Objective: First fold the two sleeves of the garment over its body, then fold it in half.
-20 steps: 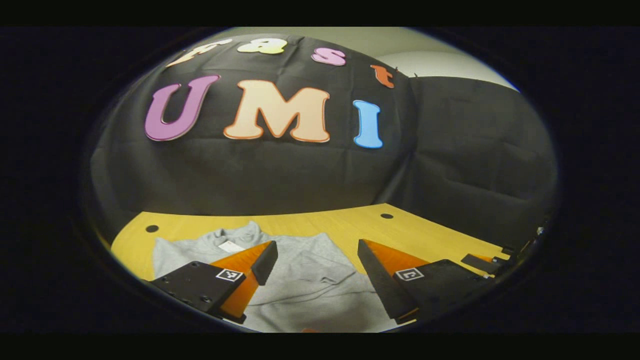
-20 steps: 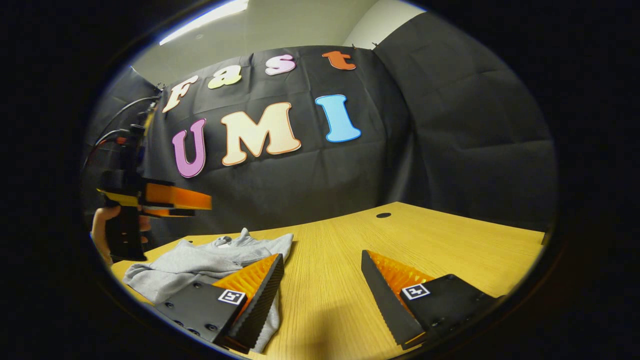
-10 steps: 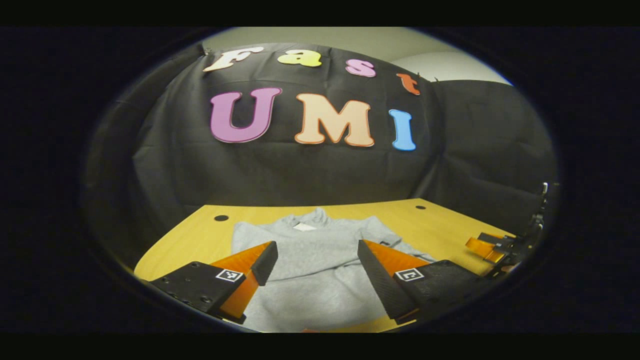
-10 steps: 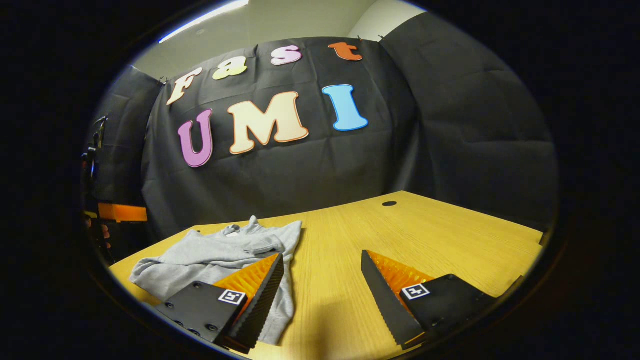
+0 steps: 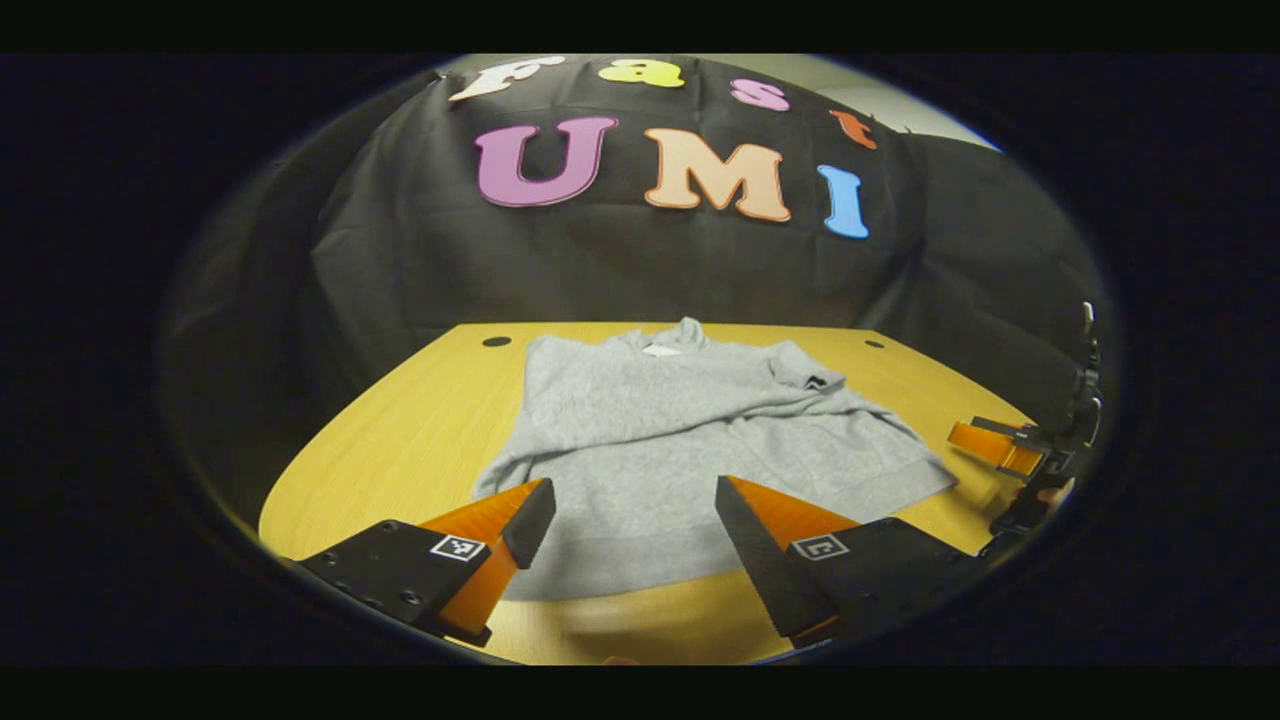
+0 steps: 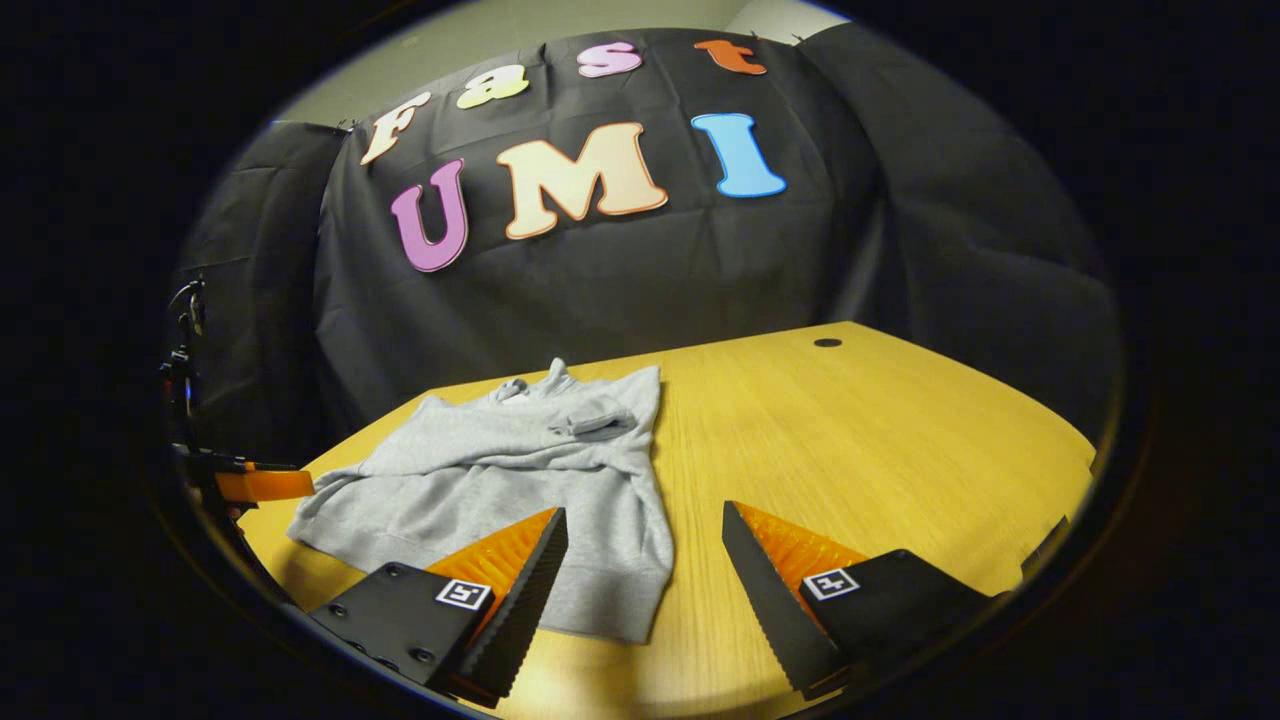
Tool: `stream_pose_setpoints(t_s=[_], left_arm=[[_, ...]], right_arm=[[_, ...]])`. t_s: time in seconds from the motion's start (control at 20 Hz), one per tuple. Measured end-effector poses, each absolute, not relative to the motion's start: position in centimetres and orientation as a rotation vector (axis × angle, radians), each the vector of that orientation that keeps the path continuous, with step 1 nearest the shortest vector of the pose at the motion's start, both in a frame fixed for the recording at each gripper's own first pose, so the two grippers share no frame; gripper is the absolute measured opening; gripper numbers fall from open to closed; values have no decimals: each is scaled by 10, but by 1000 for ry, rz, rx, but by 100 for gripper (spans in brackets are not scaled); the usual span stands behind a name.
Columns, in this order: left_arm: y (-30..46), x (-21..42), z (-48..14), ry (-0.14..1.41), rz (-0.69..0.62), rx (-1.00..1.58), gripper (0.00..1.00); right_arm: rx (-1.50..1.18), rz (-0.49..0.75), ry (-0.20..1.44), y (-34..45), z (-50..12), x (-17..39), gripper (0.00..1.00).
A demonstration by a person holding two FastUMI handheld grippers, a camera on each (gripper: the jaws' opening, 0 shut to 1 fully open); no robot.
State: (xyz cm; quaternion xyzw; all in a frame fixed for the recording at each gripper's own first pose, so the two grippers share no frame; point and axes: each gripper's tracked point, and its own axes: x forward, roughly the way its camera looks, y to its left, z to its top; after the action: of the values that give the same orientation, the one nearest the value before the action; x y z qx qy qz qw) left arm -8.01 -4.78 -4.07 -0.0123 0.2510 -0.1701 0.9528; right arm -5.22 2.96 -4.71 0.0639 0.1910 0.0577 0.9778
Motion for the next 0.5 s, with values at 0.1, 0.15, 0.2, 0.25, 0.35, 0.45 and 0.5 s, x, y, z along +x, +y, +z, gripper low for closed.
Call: stream_pose_setpoints(t_s=[0.1, 0.15, 0.2, 0.25, 0.35, 0.45, 0.5], left_arm=[[-39, -90, -57, 560, -325, -14, 95], [-33, -92, -63, 576, -311, -6, 95], [-32, -92, -68, 586, -301, -1, 95], [-30, -92, -73, 596, -291, 7, 95], [-22, -94, -84, 621, -273, 29, 95], [-20, -99, -92, 645, -273, 33, 94], [-17, -100, -96, 654, -269, 34, 94]], right_arm=[[109, 131, 426, 38, -57, -57, 97], [99, 142, 446, 42, -62, -58, 97], [92, 152, 468, 46, -67, -60, 97], [93, 164, 486, 50, -70, -64, 97], [88, 170, 513, 43, -74, -70, 97], [78, 171, 552, 46, -82, -70, 97], [71, 172, 572, 48, -84, -70, 97]])
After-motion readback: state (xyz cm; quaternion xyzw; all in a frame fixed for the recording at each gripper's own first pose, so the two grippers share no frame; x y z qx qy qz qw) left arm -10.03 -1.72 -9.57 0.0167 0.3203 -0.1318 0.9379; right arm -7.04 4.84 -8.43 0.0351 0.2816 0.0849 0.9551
